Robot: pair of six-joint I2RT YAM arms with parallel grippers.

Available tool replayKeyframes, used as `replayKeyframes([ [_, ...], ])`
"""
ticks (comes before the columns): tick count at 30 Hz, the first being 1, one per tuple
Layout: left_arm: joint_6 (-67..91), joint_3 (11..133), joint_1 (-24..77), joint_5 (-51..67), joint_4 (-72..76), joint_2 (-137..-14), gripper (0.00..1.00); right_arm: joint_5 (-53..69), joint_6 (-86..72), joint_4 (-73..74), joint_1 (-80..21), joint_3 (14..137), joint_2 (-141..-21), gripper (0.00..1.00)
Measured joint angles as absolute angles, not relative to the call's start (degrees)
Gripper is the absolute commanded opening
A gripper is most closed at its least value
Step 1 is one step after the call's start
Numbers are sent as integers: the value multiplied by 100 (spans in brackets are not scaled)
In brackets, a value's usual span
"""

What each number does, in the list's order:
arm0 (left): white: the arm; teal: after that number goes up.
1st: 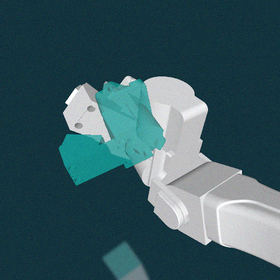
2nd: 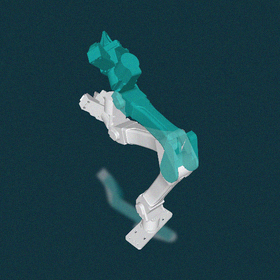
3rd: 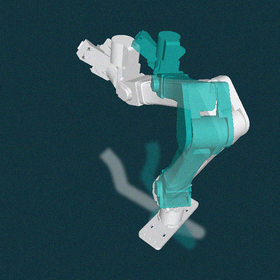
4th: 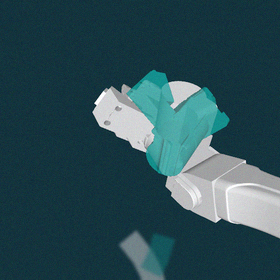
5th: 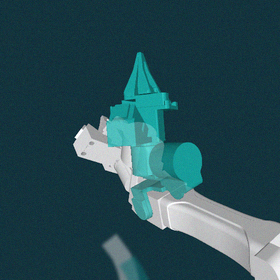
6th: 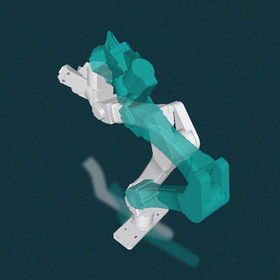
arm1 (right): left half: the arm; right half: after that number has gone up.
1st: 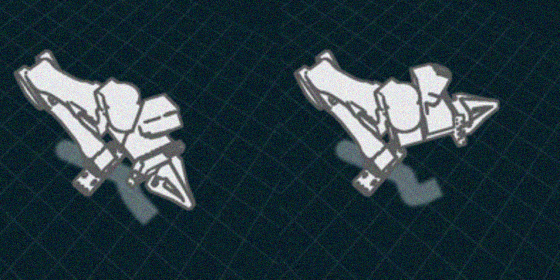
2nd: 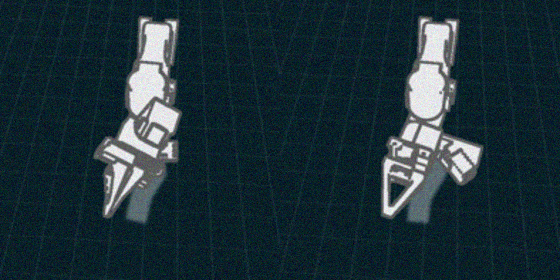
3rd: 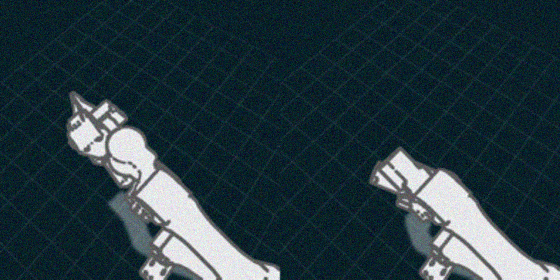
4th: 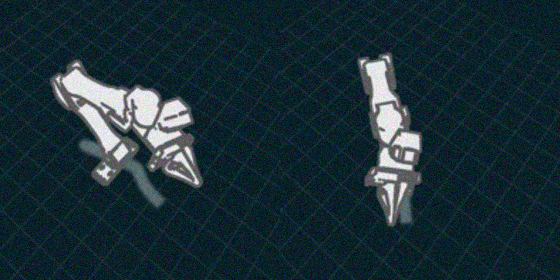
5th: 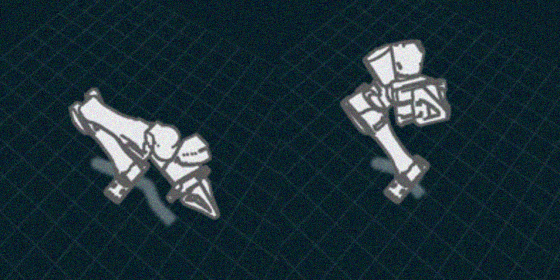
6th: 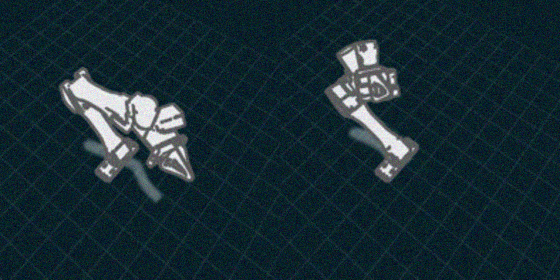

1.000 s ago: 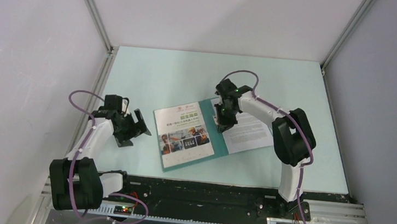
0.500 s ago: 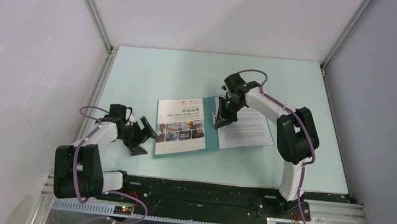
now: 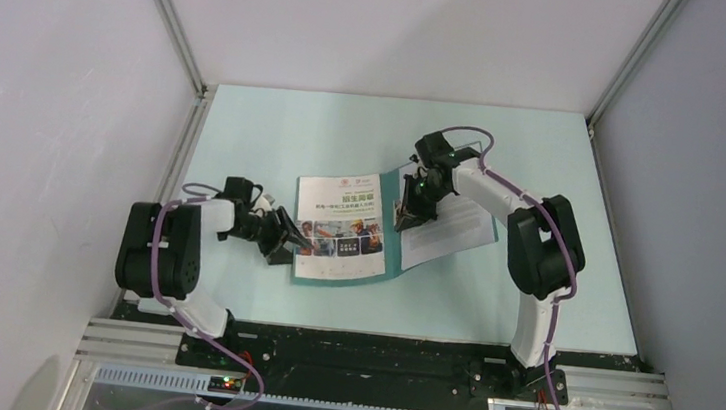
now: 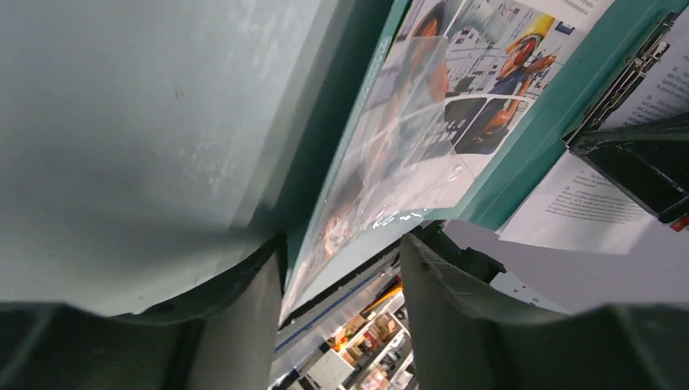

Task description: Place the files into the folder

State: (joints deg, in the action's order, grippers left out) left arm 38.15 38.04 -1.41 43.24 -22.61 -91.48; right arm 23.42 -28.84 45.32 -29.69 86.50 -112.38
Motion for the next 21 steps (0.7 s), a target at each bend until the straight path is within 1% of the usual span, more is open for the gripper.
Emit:
replayKeyframes([
  [2, 3791, 3848, -139, 4268, -2169, -9223, 50, 2340, -2882, 4532, -2967, 8652, -11275, 3],
  [4, 3798, 3876, -128, 4215, -2130, -9236, 41, 2340, -2869, 4521, -2956, 8652, -11321, 6],
  [5, 3795, 3900, -99, 4198, -2099, -9255, 31, 2333, -2858, 4512, -2947, 8652, -11338, 9],
  [6, 3787, 3938, -47, 4193, -2067, -9295, 26, 2320, -2847, 4508, -2936, 8652, -11349, 10],
  [7, 3793, 3986, 19, 4191, -2053, -9343, 17, 2298, -2832, 4508, -2919, 8652, -11358, 13],
  [8, 3782, 4042, 99, 4195, -2025, -9395, 14, 2287, -2808, 4508, -2893, 8650, -11369, 16],
  [9, 3782, 4104, 174, 4198, -2014, -9439, 10, 2281, -2783, 4508, -2871, 8650, -11375, 25],
  [10, 3758, 4178, 244, 4209, -2001, -9470, 7, 2279, -2749, 4506, -2845, 8650, -11380, 40],
  [11, 3756, 4259, 303, 4222, -1992, -9478, 4, 2276, -2727, 4504, -2823, 8650, -11384, 47],
  [12, 3760, 4322, 340, 4228, -1977, -9478, 3, 2309, -2663, 4482, -2797, 8650, -11384, 65],
  [13, 3763, 4416, 375, 4241, -1966, -9474, 1, 2362, -2617, 4445, -2779, 8650, -11384, 74],
  [14, 3763, 4493, 395, 4237, -1951, -9465, 0, 2464, -2569, 4405, -2757, 8654, -11384, 91],
  [16, 3741, 4630, 416, 4187, -1997, -9347, 0, 2740, -2408, 4335, -2683, 8711, -11384, 98],
  [21, 3433, 4980, 423, 3813, -2676, -8569, 0, 3162, -1935, 4259, -2464, 9142, -11201, 99],
])
